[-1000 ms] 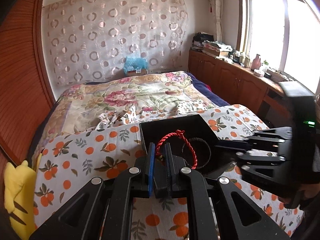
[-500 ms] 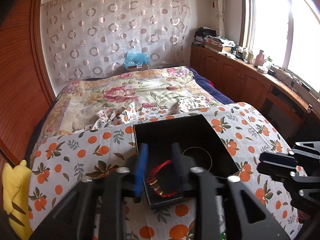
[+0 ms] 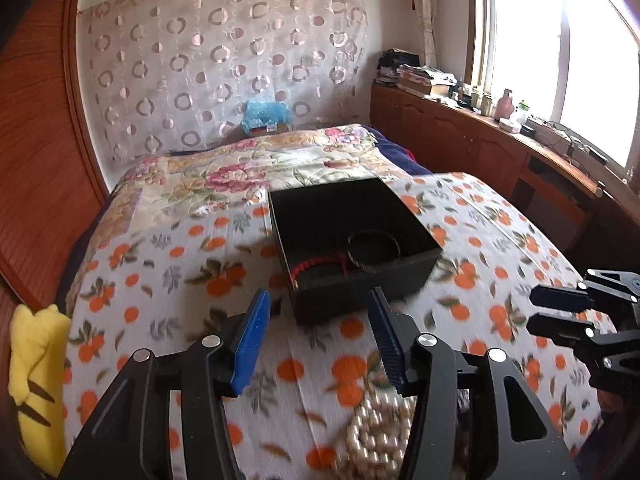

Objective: Organize jewelry
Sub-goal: 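Grasp the jade bangle with the left tool while the right tool grasps the brown wooden bead bracelet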

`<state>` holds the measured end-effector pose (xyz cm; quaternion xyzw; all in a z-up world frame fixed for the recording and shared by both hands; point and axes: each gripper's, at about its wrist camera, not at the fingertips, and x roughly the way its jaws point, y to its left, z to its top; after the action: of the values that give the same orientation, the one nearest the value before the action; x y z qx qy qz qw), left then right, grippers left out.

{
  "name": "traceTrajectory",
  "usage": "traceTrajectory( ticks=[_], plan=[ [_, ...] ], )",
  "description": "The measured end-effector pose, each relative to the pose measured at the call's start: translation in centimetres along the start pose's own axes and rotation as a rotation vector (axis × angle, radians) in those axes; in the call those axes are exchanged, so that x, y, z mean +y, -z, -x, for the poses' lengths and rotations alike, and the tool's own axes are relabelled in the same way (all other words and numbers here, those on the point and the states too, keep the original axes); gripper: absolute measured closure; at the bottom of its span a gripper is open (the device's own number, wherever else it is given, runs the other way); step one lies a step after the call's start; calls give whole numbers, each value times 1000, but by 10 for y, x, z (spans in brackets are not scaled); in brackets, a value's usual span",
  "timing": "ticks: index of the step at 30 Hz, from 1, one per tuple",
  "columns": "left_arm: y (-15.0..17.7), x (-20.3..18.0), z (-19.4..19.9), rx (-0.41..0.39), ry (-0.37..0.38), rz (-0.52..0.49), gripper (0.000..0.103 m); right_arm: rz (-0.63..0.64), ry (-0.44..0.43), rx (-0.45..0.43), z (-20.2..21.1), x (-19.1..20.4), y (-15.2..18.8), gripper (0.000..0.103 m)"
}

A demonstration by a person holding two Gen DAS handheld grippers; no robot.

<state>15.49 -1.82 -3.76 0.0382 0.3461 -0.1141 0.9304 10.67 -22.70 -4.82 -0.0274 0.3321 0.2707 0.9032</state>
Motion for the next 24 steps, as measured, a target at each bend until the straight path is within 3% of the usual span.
traceTrajectory(
  ticks=[13,24],
  plan=[
    [57,-8,38,39,65,51,54,18,15,168,-15,18,52,71],
    [93,-12,47,110,88,73,54,-21,24,157,-18,14,57,71]
  ],
)
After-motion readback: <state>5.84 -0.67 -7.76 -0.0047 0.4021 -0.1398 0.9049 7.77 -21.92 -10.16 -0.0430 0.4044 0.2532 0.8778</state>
